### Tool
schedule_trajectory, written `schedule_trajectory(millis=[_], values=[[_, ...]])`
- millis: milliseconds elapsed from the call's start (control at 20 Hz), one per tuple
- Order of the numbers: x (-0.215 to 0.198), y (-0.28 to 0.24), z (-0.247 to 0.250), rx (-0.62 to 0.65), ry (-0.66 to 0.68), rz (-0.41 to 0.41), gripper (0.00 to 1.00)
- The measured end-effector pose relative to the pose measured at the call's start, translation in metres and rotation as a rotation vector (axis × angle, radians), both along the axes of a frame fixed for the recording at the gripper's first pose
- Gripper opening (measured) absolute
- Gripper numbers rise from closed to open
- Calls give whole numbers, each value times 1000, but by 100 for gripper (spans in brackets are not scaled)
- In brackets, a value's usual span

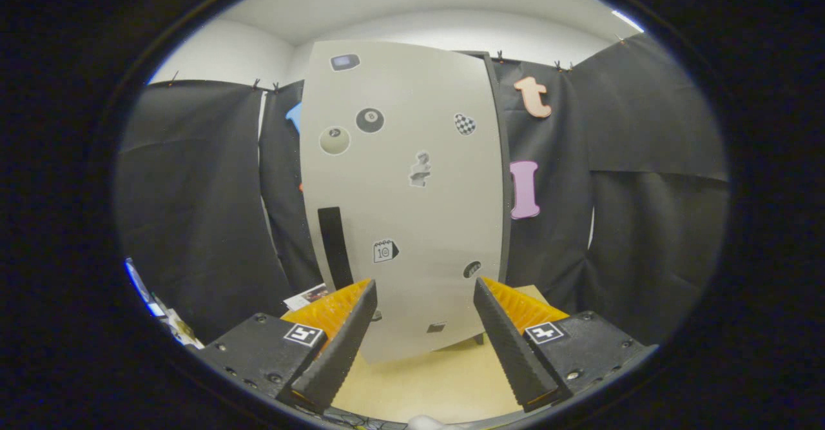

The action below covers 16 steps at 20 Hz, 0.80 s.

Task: Open the shoe cabinet door, grab the shoes and put them into the shoe cabinet, then close the shoe cabinet door.

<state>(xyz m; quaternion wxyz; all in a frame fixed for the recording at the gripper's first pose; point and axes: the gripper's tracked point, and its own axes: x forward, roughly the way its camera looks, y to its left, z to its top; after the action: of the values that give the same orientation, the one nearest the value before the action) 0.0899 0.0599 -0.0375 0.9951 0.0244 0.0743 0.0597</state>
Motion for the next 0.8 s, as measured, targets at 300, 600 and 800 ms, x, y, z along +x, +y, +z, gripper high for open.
schedule_trajectory(millis=[300,600,800], values=[[-35,-25,6,-52,-31,-85,99],[-73,-38,11,-49,-54,-145,99],[-84,-44,11,-41,-61,-159,99]])
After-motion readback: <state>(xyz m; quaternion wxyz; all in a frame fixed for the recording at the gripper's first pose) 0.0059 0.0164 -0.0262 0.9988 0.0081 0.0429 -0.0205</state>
